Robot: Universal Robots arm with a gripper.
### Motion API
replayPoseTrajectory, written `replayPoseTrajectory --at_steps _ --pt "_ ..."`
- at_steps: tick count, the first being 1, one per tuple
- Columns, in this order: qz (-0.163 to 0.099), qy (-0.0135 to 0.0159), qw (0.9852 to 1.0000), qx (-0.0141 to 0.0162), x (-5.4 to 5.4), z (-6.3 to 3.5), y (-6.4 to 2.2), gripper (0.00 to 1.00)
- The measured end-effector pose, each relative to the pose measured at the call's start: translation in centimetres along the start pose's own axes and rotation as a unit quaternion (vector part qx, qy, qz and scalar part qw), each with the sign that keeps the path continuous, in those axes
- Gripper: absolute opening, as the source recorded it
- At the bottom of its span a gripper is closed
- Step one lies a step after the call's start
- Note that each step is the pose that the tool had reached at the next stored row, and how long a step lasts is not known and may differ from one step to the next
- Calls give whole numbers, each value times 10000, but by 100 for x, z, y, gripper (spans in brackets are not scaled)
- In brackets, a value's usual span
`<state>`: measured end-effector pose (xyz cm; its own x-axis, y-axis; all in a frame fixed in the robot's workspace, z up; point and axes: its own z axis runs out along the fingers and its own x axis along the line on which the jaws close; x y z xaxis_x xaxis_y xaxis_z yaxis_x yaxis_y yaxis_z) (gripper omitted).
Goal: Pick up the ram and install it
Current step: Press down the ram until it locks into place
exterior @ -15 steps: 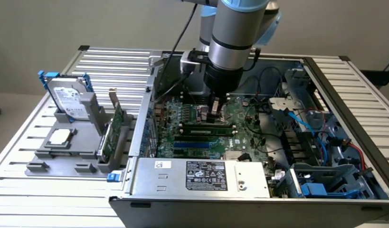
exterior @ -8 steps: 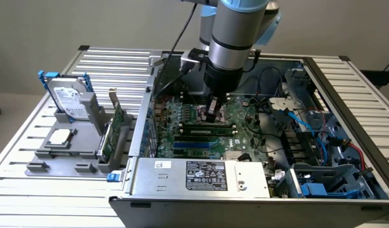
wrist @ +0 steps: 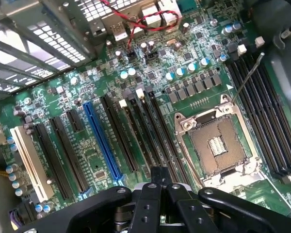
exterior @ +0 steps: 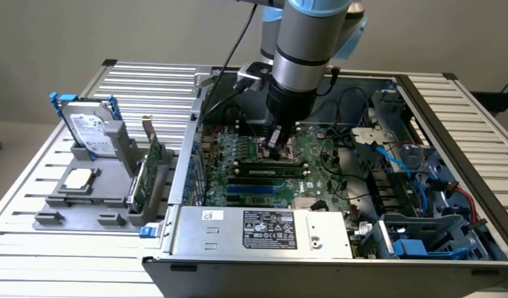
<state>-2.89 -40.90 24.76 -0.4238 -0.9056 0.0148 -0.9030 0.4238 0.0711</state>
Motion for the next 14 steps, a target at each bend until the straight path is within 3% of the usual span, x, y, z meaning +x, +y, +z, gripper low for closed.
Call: replayPoseTrajectory --at_steps 7,14 --pt "398 27 9992 46 0 1 0 11" --pt "796 61 9967 121 0 5 0 11"
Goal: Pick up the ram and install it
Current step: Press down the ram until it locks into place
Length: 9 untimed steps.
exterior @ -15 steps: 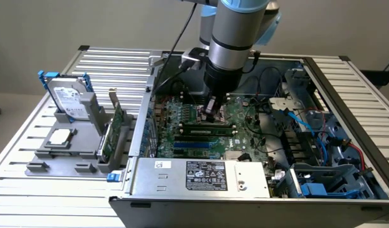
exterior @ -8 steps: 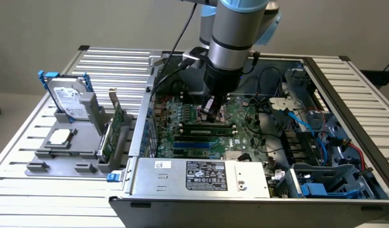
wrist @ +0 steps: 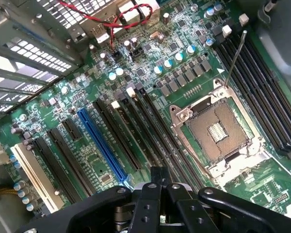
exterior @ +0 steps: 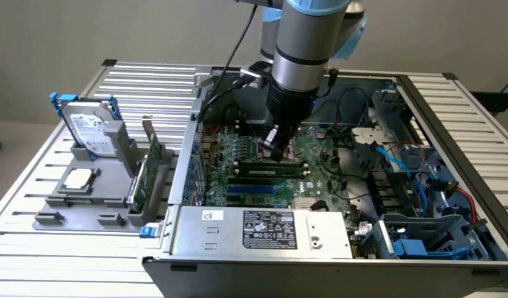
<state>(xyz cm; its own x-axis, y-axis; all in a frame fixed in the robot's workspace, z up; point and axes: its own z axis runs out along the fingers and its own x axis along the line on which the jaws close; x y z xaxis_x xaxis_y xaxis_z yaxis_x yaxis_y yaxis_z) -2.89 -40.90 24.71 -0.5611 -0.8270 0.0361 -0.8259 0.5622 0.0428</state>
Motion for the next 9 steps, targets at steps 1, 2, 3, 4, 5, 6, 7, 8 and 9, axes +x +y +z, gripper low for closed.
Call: replayPoseTrajectory --at_steps 1,2,3,4,5,6,7,8,9 --pt "61 2 10000 6 0 1 0 11" --pt "129 2 9999 10 -1 2 0 11" --pt "196 3 9998 12 0 3 0 11" --pt "267 2 9996 11 0 4 0 11" --pt "343 0 9994 10 0 5 0 11" --pt "420 -3 9991 8 0 6 0 11" --pt "500 -6 9987 4 -1 7 1 11" --pt "586 -10 9983 1 -1 8 0 11" --pt "668 -12 9978 -2 -1 8 0 11"
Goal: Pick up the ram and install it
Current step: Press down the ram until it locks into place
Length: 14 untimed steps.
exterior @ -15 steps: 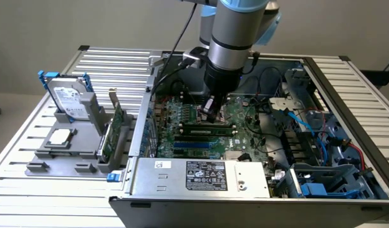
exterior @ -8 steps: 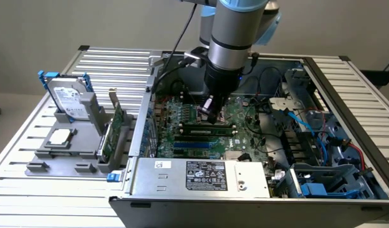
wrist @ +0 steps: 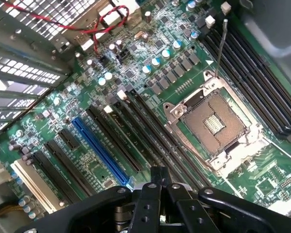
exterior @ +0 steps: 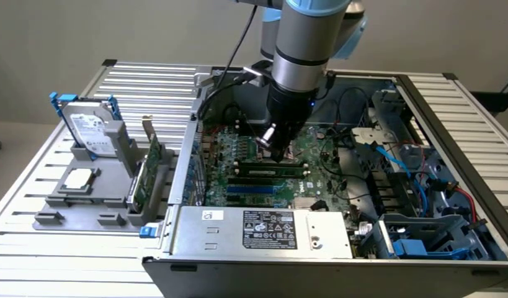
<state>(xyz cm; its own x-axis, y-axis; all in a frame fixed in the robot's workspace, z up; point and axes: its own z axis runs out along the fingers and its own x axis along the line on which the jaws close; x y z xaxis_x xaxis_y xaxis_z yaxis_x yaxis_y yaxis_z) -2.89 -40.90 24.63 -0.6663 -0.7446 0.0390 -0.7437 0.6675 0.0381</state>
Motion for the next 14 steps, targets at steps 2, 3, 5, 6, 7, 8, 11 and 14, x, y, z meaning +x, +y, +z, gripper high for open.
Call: replayPoseTrajectory --at_steps 2,3,5,6,7,8,11,14 --pt "173 -7 9999 -7 0 0 0 11" --pt "261 -10 9997 -10 0 0 0 11" --pt "438 -17 9990 -17 0 1 0 11" --pt "526 -20 9986 -20 0 1 0 11" --pt "623 -24 9981 -24 0 1 0 11" --pt "712 -27 9975 -28 0 1 0 11" --pt "974 -37 9952 -38 0 1 0 11" --pt "1231 -47 9924 -48 0 1 0 11"
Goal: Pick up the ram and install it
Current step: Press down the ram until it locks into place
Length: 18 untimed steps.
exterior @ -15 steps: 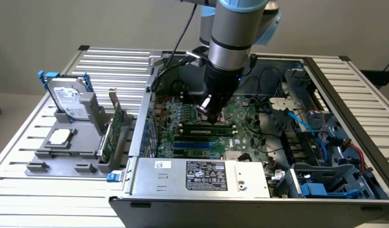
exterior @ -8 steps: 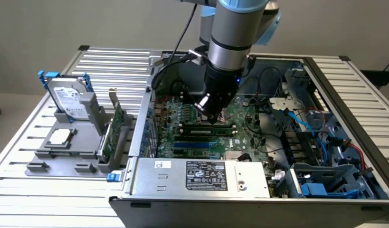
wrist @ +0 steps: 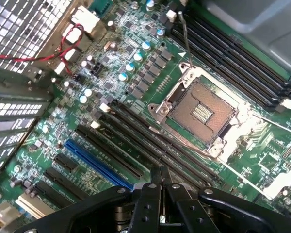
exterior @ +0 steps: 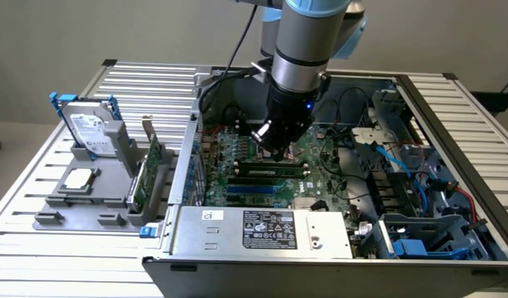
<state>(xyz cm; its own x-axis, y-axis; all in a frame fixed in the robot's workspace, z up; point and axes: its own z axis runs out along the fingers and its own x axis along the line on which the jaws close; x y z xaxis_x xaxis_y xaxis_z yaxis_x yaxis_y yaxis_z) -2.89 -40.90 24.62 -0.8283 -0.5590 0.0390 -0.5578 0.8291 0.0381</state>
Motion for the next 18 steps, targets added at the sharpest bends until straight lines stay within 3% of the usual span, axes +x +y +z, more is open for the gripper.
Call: replayPoseTrajectory --at_steps 5,9,13,18 --pt "333 -13 9994 -13 0 -1 0 11" --pt "622 -24 9981 -24 0 -2 0 11" --pt "903 -34 9959 -34 0 -3 0 11" --pt "1263 -47 9920 -48 0 -4 0 11"
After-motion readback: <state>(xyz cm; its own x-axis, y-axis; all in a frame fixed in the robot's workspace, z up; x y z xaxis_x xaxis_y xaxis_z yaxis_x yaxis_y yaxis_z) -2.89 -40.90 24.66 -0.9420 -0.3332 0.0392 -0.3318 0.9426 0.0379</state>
